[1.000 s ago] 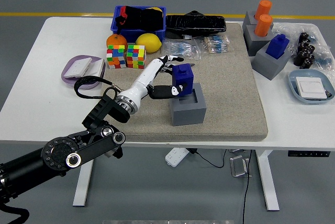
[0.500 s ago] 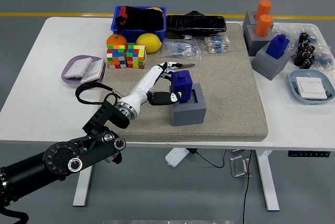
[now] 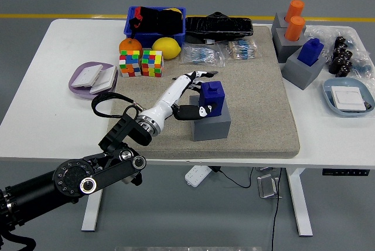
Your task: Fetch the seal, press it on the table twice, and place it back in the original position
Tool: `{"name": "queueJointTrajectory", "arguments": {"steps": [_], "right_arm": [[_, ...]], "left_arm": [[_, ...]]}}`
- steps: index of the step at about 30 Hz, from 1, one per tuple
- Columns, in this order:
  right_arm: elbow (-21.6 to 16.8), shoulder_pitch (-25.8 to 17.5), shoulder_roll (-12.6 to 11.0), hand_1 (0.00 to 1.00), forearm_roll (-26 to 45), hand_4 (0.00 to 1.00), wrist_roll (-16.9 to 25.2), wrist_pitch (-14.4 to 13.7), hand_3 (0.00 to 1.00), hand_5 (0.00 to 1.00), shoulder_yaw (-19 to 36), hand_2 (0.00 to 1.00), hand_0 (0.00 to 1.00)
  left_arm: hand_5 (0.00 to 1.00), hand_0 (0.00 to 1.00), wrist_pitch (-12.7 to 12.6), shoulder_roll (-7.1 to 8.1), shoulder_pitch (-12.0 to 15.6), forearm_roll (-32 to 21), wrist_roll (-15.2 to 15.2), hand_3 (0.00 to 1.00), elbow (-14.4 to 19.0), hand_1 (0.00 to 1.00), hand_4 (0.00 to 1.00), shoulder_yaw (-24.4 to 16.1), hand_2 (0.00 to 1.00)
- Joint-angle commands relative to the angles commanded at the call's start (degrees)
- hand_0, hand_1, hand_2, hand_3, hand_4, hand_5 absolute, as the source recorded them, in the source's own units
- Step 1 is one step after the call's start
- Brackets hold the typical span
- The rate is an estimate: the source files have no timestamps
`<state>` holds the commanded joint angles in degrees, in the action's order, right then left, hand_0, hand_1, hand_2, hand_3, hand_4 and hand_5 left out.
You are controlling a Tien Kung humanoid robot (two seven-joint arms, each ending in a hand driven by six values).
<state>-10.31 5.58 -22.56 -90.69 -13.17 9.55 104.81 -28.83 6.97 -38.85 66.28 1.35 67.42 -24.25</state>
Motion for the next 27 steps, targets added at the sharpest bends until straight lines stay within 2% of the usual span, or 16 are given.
{"name": "queueJointTrajectory", "arguments": {"steps": [10, 27], "right_arm": [[0.0, 0.1, 0.0, 0.746, 0.2, 0.841, 0.0, 0.0, 0.739, 0.521, -0.2, 0.732, 0.885], [0.0, 0.2, 0.0, 0.746, 0.3, 0.842, 0.0, 0.0, 0.739, 0.522, -0.1, 0.732, 0.885]], "left_arm": [[0.002, 0.811, -0.4, -0.82, -0.5, -0.6, -1.0, 0.821, -1.9, 0.545, 0.589, 0.3, 0.457], [0.002, 0.811, -0.1, -1.15, -0.5, -1.5, -1.8, 0.818, -2.8, 0.542, 0.584, 0.8, 0.457]]}}
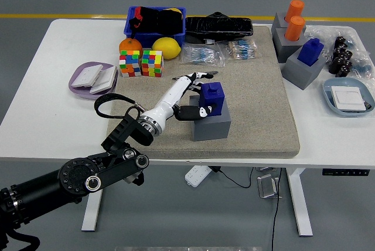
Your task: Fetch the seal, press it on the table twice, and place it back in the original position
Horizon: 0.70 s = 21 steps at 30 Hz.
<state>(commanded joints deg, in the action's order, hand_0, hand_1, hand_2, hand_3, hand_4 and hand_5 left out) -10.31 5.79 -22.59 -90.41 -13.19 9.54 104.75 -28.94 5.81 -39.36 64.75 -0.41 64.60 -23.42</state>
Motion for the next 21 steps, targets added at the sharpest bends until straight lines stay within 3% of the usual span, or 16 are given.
{"name": "queueJointTrajectory", "arguments": {"steps": [1, 2, 7, 8, 13, 14, 19, 20, 21], "right_arm": [[0.0, 0.0, 0.0, 0.746, 0.0, 0.842, 0.0, 0.0, 0.739, 0.522, 0.0, 0.732, 0.885], [0.0, 0.0, 0.0, 0.746, 0.0, 0.842, 0.0, 0.0, 0.739, 0.522, 0.0, 0.732, 0.884], [0.0, 0.0, 0.0, 0.746, 0.0, 0.842, 0.0, 0.0, 0.739, 0.522, 0.0, 0.732, 0.884], [0.0, 0.0, 0.0, 0.747, 0.0, 0.842, 0.1, 0.0, 0.739, 0.522, 0.0, 0.732, 0.885], [0.0, 0.0, 0.0, 0.747, -0.1, 0.842, 0.0, 0.0, 0.739, 0.522, 0.2, 0.732, 0.885], [0.0, 0.0, 0.0, 0.746, -0.1, 0.842, 0.0, 0.0, 0.740, 0.521, 0.2, 0.732, 0.885], [0.0, -0.1, 0.0, 0.746, -0.1, 0.842, 0.1, 0.1, 0.740, 0.521, 0.1, 0.732, 0.885], [0.0, -0.1, 0.0, 0.746, 0.0, 0.843, 0.1, 0.1, 0.740, 0.522, 0.1, 0.732, 0.885], [0.0, -0.1, 0.0, 0.746, 0.0, 0.843, 0.1, 0.1, 0.740, 0.522, 0.1, 0.732, 0.885]], "left_arm": [[0.002, 0.811, 0.2, 0.01, 0.1, -0.1, -0.1, 0.818, 0.0, 0.542, 0.584, 0.0, 0.457], [0.002, 0.815, 0.3, 0.01, 0.1, -0.2, -0.1, 0.819, 0.0, 0.616, 0.593, 0.1, 0.509], [0.002, 0.815, 0.9, -0.02, 0.1, -0.2, -0.1, 0.819, 0.0, 0.616, 0.593, 0.1, 0.509], [0.002, 0.821, 0.9, -0.03, 0.1, -0.2, 0.0, 0.821, 0.0, 0.698, 0.619, 0.2, 0.550], [0.002, 0.821, 0.9, -0.04, 0.2, -0.4, -0.3, 0.821, -0.1, 0.698, 0.619, 0.2, 0.550], [0.002, 0.833, 1.0, -0.04, 0.2, -0.4, -0.3, 0.824, -0.1, 0.756, 0.659, 0.2, 0.661], [0.002, 0.833, 1.2, -0.04, 0.2, -0.5, -0.6, 0.824, -0.4, 0.756, 0.659, 0.2, 0.661], [0.002, 0.848, 1.2, -0.06, 0.3, -0.5, -0.6, 0.822, -0.4, 0.813, 0.750, 0.2, 0.747], [0.002, 0.848, 1.3, -0.07, 0.3, -0.5, -0.6, 0.822, -0.5, 0.813, 0.750, 0.2, 0.747]]}}
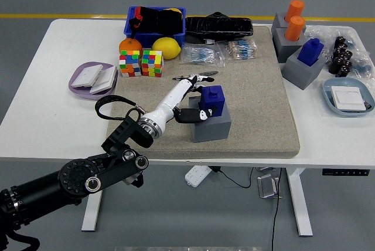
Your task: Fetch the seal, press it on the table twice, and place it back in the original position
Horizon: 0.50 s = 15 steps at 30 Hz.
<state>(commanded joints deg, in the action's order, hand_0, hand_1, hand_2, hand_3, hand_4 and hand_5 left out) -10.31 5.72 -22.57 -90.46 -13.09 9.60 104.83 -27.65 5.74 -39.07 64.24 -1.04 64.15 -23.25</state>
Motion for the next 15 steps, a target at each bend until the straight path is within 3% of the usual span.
{"name": "queueJointTrajectory", "arguments": {"steps": [4, 5, 10, 11, 15], "right_arm": [[0.0, 0.0, 0.0, 0.746, 0.0, 0.843, 0.0, 0.0, 0.740, 0.522, 0.0, 0.732, 0.885], [0.0, 0.0, 0.0, 0.746, 0.0, 0.843, 0.0, 0.0, 0.739, 0.522, 0.0, 0.732, 0.884], [0.0, 0.0, 0.0, 0.746, -0.1, 0.843, 0.0, 0.1, 0.739, 0.522, 0.2, 0.732, 0.884], [0.0, 0.0, 0.0, 0.746, -0.1, 0.844, 0.0, 0.1, 0.740, 0.522, 0.2, 0.732, 0.884], [0.0, 0.0, 0.0, 0.746, -0.1, 0.844, 0.0, 0.1, 0.740, 0.522, 0.2, 0.732, 0.884]], "left_arm": [[0.002, 0.848, 0.2, -0.04, 0.1, 0.0, -0.2, 0.822, -0.3, 0.813, 0.750, 0.1, 0.747], [0.002, 0.896, 0.2, -0.05, 0.1, 0.0, -0.3, 0.853, -0.3, 0.921, 0.818, 0.1, 0.847], [0.002, 0.896, 0.9, -0.01, 0.0, -0.1, -0.6, 0.853, -0.7, 0.921, 0.818, 0.1, 0.847], [0.002, 0.964, 1.0, -0.02, 0.0, -0.1, -0.7, 0.910, -0.8, 0.984, 0.972, 0.1, 0.919], [0.002, 0.964, 1.5, -0.02, 0.0, -0.5, -0.9, 0.910, -1.0, 0.984, 0.972, 0.1, 0.919]]}}
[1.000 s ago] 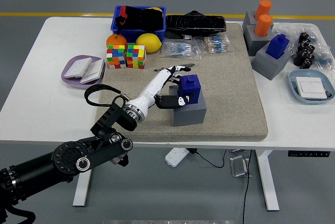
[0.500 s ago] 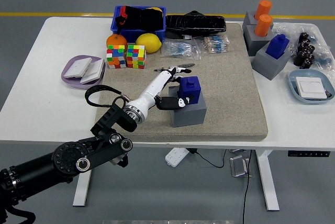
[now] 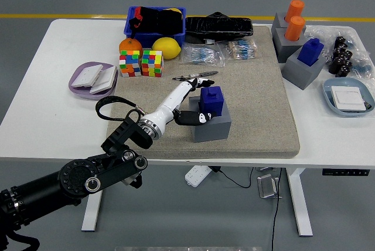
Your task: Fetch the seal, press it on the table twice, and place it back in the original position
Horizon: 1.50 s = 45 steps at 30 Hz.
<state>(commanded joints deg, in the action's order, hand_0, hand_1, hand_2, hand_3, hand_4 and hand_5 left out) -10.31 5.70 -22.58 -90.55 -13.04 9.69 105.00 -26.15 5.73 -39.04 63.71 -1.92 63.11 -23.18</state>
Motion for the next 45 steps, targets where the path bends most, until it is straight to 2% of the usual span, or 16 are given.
{"name": "queueJointTrajectory", "arguments": {"steps": [1, 2, 7, 8, 13, 14, 19, 20, 25, 26, 37, 38, 43, 44, 45], "right_arm": [[0.0, 0.0, 0.0, 0.746, 0.0, 0.844, 0.0, 0.0, 0.740, 0.522, 0.0, 0.732, 0.884], [0.0, 0.0, 0.0, 0.746, 0.0, 0.844, 0.0, 0.0, 0.740, 0.521, 0.0, 0.732, 0.884], [0.0, -0.1, 0.0, 0.746, 0.0, 0.844, 0.0, 0.0, 0.740, 0.521, 0.0, 0.732, 0.884], [0.0, -0.1, 0.0, 0.746, 0.0, 0.844, 0.0, 0.0, 0.739, 0.522, 0.0, 0.732, 0.885], [0.0, -0.1, 0.1, 0.746, 0.0, 0.844, 0.0, 0.0, 0.739, 0.522, 0.0, 0.732, 0.885], [0.0, -0.1, 0.1, 0.746, 0.0, 0.844, 0.0, 0.0, 0.738, 0.521, 0.1, 0.732, 0.884], [0.0, -0.1, 0.1, 0.746, 0.1, 0.844, 0.0, 0.0, 0.738, 0.521, 0.1, 0.732, 0.884], [0.0, -0.1, 0.1, 0.746, 0.1, 0.845, 0.0, 0.0, 0.737, 0.520, 0.1, 0.732, 0.884], [0.0, -0.2, 0.3, 0.746, 0.1, 0.845, 0.0, 0.1, 0.737, 0.520, 0.2, 0.732, 0.884], [0.0, -0.2, 0.3, 0.746, 0.1, 0.845, 0.0, 0.1, 0.738, 0.519, 0.2, 0.732, 0.884], [0.0, -0.3, 0.6, 0.746, -0.2, 0.846, 0.0, 0.0, 0.738, 0.519, 0.8, 0.732, 0.885], [0.0, -0.3, 0.6, 0.746, -0.1, 0.847, 0.0, 0.1, 0.738, 0.518, 0.8, 0.732, 0.885], [0.0, -0.1, 0.6, 0.746, -0.3, 0.847, 0.0, 0.0, 0.738, 0.518, 1.1, 0.732, 0.885], [0.0, -0.1, 0.6, 0.746, -0.3, 0.849, -0.1, 0.0, 0.739, 0.516, 1.2, 0.732, 0.885], [0.0, -0.1, 0.6, 0.746, -0.4, 0.849, -0.1, 0.0, 0.739, 0.516, 1.3, 0.732, 0.885]], "left_arm": [[0.002, 0.964, 0.1, 0.01, 0.0, -0.1, -0.1, 0.910, -0.1, 0.984, 0.972, 0.0, 0.919], [0.080, 0.980, 0.1, 0.01, 0.1, -0.2, -0.3, 0.964, -0.2, 0.998, 0.998, 0.0, 0.972], [0.080, 0.980, 0.6, 0.02, 0.2, -0.8, -0.7, 0.964, -0.5, 0.998, 0.998, 0.0, 0.972], [0.195, 0.998, 0.9, 0.01, 0.2, -0.9, -0.8, 0.998, -0.5, 0.998, 0.998, -0.1, 0.998], [0.195, 0.998, 2.5, -0.02, 0.2, -2.3, -1.8, 0.998, -0.8, 0.998, 0.998, -0.5, 0.998], [0.353, 0.998, 2.9, -0.06, 0.1, -2.8, -2.2, 0.998, -1.0, 0.998, 0.998, -0.6, 0.998], [0.353, 0.998, 3.9, -0.16, 0.1, -5.9, -4.2, 0.998, -1.8, 0.998, 0.998, -1.4, 0.998], [0.508, 0.998, 4.1, -0.15, 0.1, -6.7, -4.7, 0.998, -2.0, 0.998, 0.998, -1.5, 0.998], [0.508, 0.998, 4.6, 0.06, 0.3, -10.3, -7.5, 0.998, -2.7, 0.998, 0.998, -3.4, 0.998], [0.711, 0.998, 4.7, 0.11, 0.4, -10.7, -7.7, 0.998, -2.8, 0.998, 0.998, -3.7, 0.998], [0.749, 0.998, 4.2, 1.49, 0.9, -11.5, -10.4, 0.998, -3.6, 0.998, 0.998, -9.3, 0.998], [0.802, 0.998, 3.9, 1.80, 0.8, -11.6, -11.0, 0.998, -3.9, 0.998, 0.998, -9.8, 0.998], [0.802, 0.998, 1.8, 4.32, 0.1, -13.3, -13.8, 0.998, -5.6, 0.998, 0.998, -12.5, 0.998], [0.684, 0.998, 1.2, 4.98, -0.1, -13.9, -14.5, 0.998, -6.1, 0.998, 0.998, -13.2, 0.998], [0.684, 0.998, 0.8, 5.45, -0.2, -14.0, -14.8, 0.998, -6.3, 0.998, 0.998, -13.6, 0.998]]}}
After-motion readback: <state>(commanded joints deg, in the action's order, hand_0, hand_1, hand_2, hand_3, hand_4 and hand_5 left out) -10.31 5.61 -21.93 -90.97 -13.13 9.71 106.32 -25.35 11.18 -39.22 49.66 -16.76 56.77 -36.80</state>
